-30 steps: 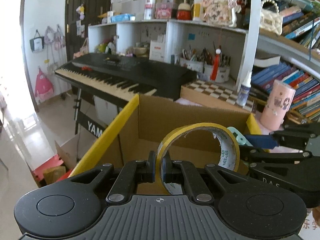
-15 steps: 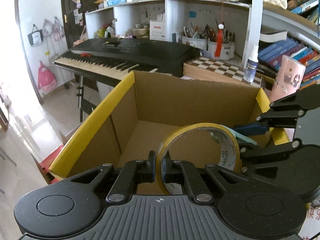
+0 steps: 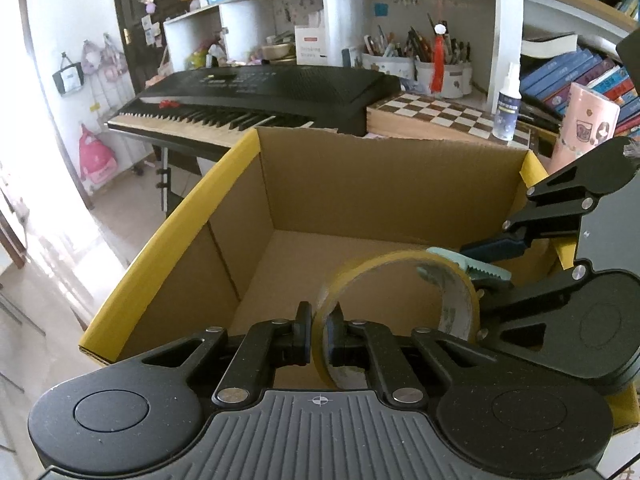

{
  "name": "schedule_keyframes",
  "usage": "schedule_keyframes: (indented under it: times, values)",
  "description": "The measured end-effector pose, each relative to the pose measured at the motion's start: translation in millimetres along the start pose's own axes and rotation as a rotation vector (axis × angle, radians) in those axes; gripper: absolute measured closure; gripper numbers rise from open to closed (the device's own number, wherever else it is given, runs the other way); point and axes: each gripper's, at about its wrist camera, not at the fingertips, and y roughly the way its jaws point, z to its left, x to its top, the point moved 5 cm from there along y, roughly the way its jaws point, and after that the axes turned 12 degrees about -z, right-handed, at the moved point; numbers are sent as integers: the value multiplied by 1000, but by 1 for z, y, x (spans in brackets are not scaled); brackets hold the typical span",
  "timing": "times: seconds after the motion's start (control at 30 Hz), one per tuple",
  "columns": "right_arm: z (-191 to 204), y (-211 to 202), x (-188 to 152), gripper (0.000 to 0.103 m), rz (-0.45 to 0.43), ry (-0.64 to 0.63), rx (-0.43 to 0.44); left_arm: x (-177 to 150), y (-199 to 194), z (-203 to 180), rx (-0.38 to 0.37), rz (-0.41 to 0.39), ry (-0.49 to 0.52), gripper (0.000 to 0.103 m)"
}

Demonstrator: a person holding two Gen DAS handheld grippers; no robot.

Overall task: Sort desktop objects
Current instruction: 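Lower both tools into the box and open them, releasing tape and stapler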

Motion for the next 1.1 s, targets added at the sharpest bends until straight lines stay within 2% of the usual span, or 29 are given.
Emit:
schedule_keyframes:
  times: [0.27, 0.6, 0.63, 0.7, 0.77, 0.93, 1.1]
  values:
    - [-4, 1, 2, 78, -13, 19, -11, 4, -5, 4, -2, -34, -37, 87]
    - [-12, -35, 9, 74, -104, 133, -141, 15, -31, 8, -52, -137, -72, 76]
    - [-12, -40, 9, 73, -117, 152, -155, 18, -36, 9, -51, -157, -75, 74]
    - [-12, -52, 10, 71, -144, 195, -189, 22, -44, 11, -45, -197, -77, 56]
    - [-10, -63, 10, 71, -168, 221, -235, 26, -53, 14, -37, -235, -84, 44]
    - [-1, -92, 11, 69, -241, 281, -335, 26, -70, 20, -40, -287, -81, 38]
    - [9, -115, 14, 68, -296, 345, -400, 21, -81, 26, -49, -301, -86, 36]
